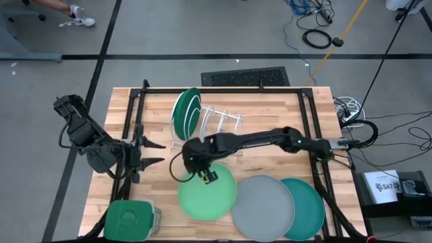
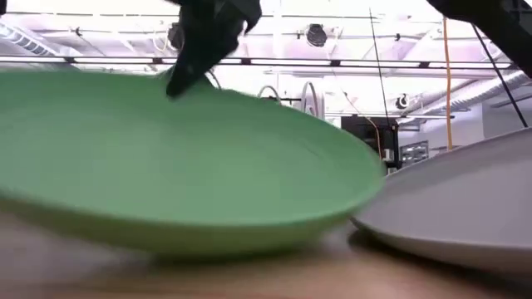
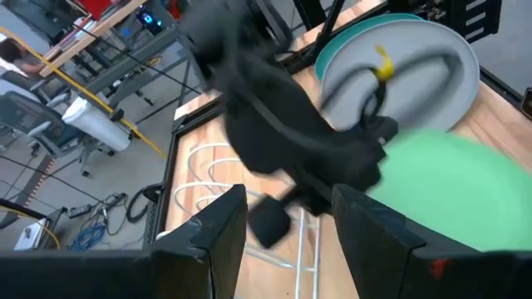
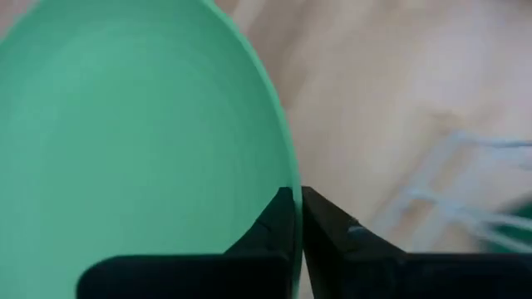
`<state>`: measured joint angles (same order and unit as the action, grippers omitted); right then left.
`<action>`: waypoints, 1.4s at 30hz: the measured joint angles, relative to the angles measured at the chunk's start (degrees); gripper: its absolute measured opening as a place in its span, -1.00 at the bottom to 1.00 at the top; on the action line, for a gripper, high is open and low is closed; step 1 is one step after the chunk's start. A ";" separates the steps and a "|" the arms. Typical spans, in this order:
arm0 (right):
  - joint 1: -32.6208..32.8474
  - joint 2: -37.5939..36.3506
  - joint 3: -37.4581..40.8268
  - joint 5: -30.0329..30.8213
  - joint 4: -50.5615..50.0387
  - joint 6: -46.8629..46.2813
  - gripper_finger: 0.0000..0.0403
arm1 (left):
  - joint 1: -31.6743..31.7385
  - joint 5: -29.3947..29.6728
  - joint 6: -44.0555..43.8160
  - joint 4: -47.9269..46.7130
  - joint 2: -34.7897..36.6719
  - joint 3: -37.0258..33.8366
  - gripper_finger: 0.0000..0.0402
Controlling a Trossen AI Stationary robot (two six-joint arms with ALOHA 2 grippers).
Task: Sort dishes
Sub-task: Put the light green plate into the white dish rack
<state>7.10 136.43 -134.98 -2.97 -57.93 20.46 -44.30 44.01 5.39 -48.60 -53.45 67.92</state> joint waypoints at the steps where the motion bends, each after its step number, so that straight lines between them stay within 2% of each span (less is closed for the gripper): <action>1: -0.03 -1.16 0.00 1.84 0.46 0.56 -0.98 | -0.04 -0.02 0.55 0.56 0.00 0.00 -0.10; 7: 0.14 -8.29 0.02 14.28 4.31 6.41 -0.99 | -0.04 -0.01 2.51 2.07 0.02 0.00 -0.10; 11: 0.72 -13.68 0.02 20.01 12.83 15.04 -0.99 | -0.04 0.00 2.57 2.81 0.02 0.00 -0.10; 15: 0.78 -17.89 0.02 19.84 21.22 25.49 -0.99 | -0.04 0.13 2.57 4.04 0.09 0.22 -0.10; 22: -0.93 -20.78 0.20 18.47 28.45 42.67 -1.00 | -0.04 1.33 3.01 5.43 0.32 0.33 -0.10; 27: -5.16 -20.84 0.18 14.31 29.45 46.02 -1.00 | -0.60 1.63 7.52 9.96 0.84 0.15 -0.10; 32: -8.27 -21.10 -0.17 14.30 33.35 49.97 -1.00 | -1.10 -0.45 12.86 16.66 2.49 -0.05 -0.10; 34: -9.62 -21.15 -0.20 11.98 33.57 50.89 -1.00 | -1.20 -0.89 15.11 19.78 3.22 -0.11 -0.10; 36: -11.09 -21.06 -0.20 9.36 31.39 50.55 -1.00 | -1.22 -0.96 16.48 23.28 3.70 0.00 -0.10; 42: -16.97 -20.93 -0.15 2.28 25.11 50.29 -1.00 | -1.20 -1.13 17.58 25.28 3.55 -0.03 -0.10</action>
<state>-9.87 115.50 -135.13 -0.69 -32.81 70.75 -45.50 42.87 22.98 -23.32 -49.90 67.89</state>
